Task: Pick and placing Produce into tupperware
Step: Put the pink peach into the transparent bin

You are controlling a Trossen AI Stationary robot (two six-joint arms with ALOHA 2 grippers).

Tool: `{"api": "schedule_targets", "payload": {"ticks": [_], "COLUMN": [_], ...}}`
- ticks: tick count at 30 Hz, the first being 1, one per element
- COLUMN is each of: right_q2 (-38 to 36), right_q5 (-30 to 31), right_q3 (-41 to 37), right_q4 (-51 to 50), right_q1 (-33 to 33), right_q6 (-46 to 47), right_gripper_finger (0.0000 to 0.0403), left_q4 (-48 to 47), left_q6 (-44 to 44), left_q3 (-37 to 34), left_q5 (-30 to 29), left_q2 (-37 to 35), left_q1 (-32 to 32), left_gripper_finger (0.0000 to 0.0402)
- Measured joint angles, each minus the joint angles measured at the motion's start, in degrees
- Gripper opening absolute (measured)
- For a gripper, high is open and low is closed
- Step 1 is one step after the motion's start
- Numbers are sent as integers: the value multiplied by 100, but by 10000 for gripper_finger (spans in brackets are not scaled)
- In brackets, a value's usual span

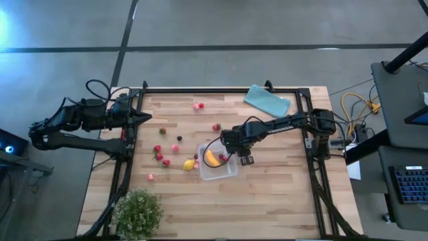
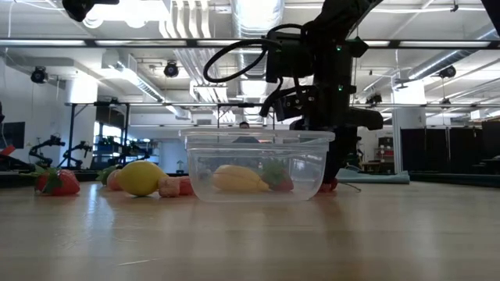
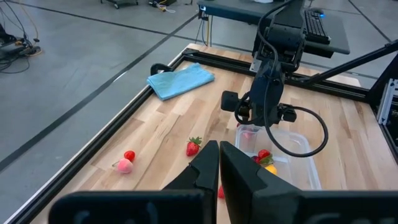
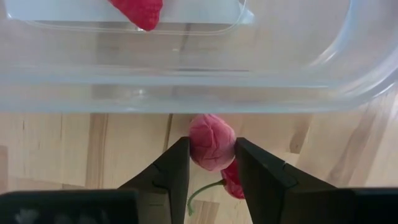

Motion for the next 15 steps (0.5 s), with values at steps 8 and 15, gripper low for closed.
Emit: {"api": "schedule_targets", "payload": {"ticks": [8,15], "right_q2": [0,0], "right_q5": [4,11], "right_q3": [2,16], "right_q4": [-5,17], "right_q1": [0,0], "right_q6": [0,-2], "right_gripper_finger": [129,111], "left_q4": [0,0], "left_q6": [-2,-2], "left_q3": [0,0], "left_q5": [-1,-1], "left_q2": [0,0], "left_q1": [2,1], "left_gripper_finger": [0,0]}}
